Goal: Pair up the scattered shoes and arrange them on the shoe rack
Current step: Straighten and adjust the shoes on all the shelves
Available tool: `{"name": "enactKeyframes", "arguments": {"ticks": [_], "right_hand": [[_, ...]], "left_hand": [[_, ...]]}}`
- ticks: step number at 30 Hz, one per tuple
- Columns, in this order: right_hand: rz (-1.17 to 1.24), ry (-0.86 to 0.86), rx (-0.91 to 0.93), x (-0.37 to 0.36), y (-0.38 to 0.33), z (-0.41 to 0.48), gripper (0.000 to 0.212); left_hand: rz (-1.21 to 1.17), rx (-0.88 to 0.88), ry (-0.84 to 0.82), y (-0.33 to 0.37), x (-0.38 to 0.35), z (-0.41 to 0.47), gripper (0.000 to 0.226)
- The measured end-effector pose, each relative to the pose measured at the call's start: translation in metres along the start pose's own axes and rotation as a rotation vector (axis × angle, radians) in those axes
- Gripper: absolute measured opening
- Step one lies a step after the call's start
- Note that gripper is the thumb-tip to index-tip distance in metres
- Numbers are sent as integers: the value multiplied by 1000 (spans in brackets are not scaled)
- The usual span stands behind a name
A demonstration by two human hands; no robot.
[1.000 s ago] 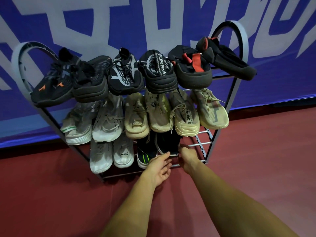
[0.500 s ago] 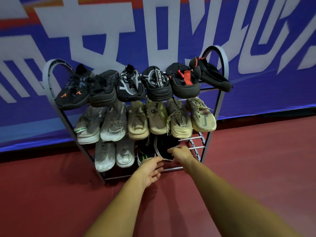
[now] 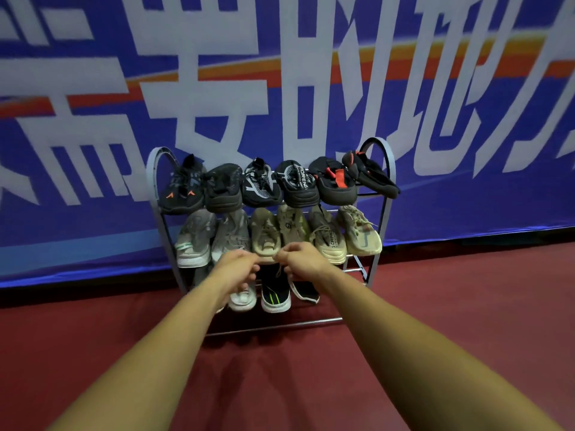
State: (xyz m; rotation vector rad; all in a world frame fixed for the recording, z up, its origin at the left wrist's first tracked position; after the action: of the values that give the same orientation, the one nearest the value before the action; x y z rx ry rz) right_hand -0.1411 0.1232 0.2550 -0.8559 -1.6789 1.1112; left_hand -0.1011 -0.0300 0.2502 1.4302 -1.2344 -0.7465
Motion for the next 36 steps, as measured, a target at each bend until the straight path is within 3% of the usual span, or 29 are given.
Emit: {"name": "enactKeyframes", "arguments": {"ticks": [6, 10, 17, 23, 31, 36], "right_hand": [[-164, 49, 127, -3, -51, -18, 12], [-128, 86, 222, 4, -63, -20, 20], [-26, 103, 206, 0, -62, 10, 29], [221, 2, 101, -59, -79, 45, 34], [759, -1, -155, -91, -100, 72, 44], [852, 5, -225, -88, -103, 71, 28]], "left_hand": [[47, -204, 121, 34, 43, -18, 4], [-140, -193, 205, 44, 43, -23, 10], [-255, -145, 233, 44, 34, -16, 17], [-247, -106, 228, 37, 65, 5, 18], [-306, -97, 216, 31, 83, 34, 20], [-315, -85, 182, 34, 79, 34, 27]]}}
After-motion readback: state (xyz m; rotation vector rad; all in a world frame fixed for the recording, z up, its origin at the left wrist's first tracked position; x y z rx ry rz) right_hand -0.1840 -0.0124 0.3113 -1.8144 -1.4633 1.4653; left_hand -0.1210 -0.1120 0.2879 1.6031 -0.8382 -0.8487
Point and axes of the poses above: each hand's wrist, its own z-axis towards the middle knuckle, its own x-axis out of the back of the hand, y = z × x, the point moved 1 cm from there along z, towards the middle knuckle, and after that the axes turned 2 degrees about -z, right-handed, at the moved point
